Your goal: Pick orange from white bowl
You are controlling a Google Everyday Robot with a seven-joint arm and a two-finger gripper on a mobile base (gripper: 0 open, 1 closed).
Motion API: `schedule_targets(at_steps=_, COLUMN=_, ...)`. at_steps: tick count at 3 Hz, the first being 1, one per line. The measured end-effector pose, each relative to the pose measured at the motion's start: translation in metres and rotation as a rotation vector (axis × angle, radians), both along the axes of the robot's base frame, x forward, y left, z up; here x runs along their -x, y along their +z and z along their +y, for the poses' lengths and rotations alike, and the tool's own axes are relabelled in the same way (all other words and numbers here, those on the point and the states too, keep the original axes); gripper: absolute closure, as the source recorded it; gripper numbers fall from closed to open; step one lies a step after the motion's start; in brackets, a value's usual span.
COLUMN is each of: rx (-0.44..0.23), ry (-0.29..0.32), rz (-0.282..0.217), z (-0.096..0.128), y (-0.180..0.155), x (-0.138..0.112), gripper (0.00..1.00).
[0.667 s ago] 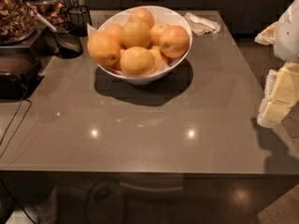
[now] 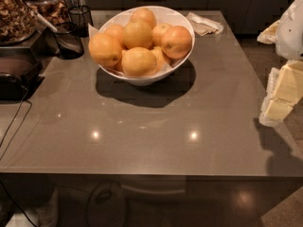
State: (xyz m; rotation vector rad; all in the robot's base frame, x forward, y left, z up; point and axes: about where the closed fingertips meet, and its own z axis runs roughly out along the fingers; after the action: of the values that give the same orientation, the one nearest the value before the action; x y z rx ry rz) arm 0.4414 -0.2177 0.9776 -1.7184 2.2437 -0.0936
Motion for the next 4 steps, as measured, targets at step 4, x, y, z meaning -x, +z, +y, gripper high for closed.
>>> schedule_targets(at_steps=4, rx=-0.031, ry=-0.037, rz=0.010, z=0.038, y=0.012, x=-0.085, gripper=0.00)
